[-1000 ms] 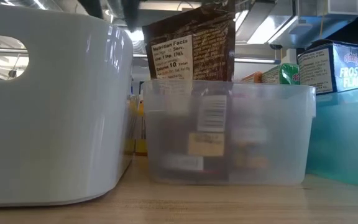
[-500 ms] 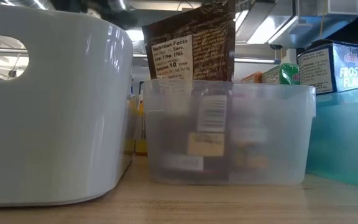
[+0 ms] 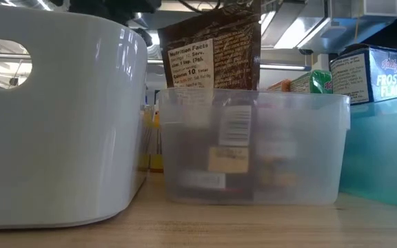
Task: Pick & Place Kitchen Items
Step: Put the red food coloring bottle into the gray bin
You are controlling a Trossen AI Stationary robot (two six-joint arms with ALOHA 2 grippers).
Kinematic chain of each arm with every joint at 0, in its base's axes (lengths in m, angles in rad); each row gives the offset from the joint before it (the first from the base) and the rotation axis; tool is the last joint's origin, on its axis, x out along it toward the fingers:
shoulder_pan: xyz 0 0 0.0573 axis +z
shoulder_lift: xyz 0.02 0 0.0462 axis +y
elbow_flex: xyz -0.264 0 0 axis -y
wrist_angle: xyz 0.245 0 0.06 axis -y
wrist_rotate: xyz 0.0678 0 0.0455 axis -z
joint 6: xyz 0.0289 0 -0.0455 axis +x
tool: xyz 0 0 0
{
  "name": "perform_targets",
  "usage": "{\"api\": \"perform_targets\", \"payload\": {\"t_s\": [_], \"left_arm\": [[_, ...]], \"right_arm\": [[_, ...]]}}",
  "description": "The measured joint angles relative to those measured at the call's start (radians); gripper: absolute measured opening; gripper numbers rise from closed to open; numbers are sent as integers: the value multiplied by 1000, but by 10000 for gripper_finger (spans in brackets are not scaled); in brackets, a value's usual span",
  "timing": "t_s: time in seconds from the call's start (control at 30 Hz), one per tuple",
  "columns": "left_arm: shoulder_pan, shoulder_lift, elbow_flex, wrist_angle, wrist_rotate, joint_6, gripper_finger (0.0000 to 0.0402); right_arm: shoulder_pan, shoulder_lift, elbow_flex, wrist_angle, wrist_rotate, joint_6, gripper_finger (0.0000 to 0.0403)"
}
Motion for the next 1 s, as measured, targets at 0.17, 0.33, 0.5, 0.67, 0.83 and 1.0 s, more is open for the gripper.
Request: {"api": "perform_targets", "payload": {"t_s": [0.17, 0.33, 0.5, 0.67, 0.83, 1.0], "left_arm": [[-49, 0, 0, 54, 1, -39, 251], [-103, 0, 0, 92, 1, -71, 251], [-136, 0, 0, 127, -28, -92, 251], [-146, 13, 0, 149, -137, -204, 251], [-146, 28, -17, 137, -154, -250, 251], [-132, 27, -85, 162, -109, -271, 251]], "right_arm": [[0, 0, 0, -16, -14, 6, 213], [0, 0, 0, -18, -19, 18, 213], [0, 0, 0, -17, -19, 29, 213], [0, 0, 0, -17, -19, 29, 213], [0, 0, 0, -11, -18, 25, 213], [0, 0, 0, -8, -18, 25, 213]]}}
